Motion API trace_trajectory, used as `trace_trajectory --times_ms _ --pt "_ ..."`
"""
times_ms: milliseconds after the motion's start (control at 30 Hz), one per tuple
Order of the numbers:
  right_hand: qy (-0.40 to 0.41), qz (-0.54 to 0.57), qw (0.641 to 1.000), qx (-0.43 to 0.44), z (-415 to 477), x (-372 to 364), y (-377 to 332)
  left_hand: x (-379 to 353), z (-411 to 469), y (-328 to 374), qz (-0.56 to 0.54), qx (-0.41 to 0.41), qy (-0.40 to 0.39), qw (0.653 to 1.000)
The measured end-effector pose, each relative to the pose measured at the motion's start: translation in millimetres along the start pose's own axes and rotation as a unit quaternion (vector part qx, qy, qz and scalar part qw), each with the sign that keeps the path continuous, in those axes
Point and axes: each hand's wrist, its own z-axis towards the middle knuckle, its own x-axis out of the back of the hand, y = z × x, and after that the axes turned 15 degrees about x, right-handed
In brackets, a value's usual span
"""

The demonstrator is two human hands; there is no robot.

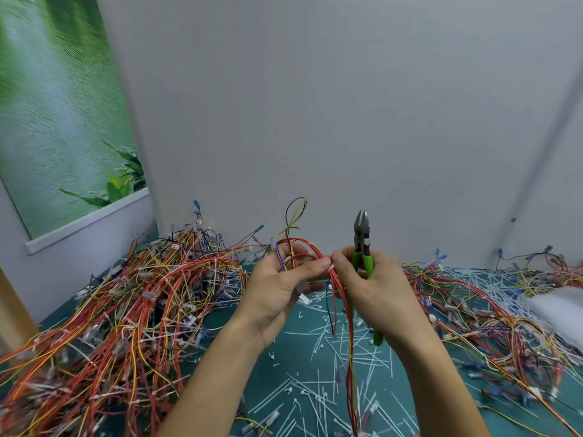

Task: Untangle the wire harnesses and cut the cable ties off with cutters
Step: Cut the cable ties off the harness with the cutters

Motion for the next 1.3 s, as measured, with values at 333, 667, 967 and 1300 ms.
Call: trace_trajectory --times_ms 333,667,967,1300 --pt "-0.011 -0.040 0.999 -0.021 0 -4 15 2 1 -7 0.073 -0.024 0.014 0.997" --pt "0.042 -0.037 0.998 -0.040 2 -12 18 2 4 -10 0.115 -0.068 0.023 0.991" --pt "0.053 -0.036 0.997 -0.045 2 -12 15 -3 1 -12 0.156 -0.086 0.029 0.983" --pt "0.082 0.061 0.994 -0.034 0 -10 6 -5 -4 -12 0.166 -0.126 0.001 0.978"
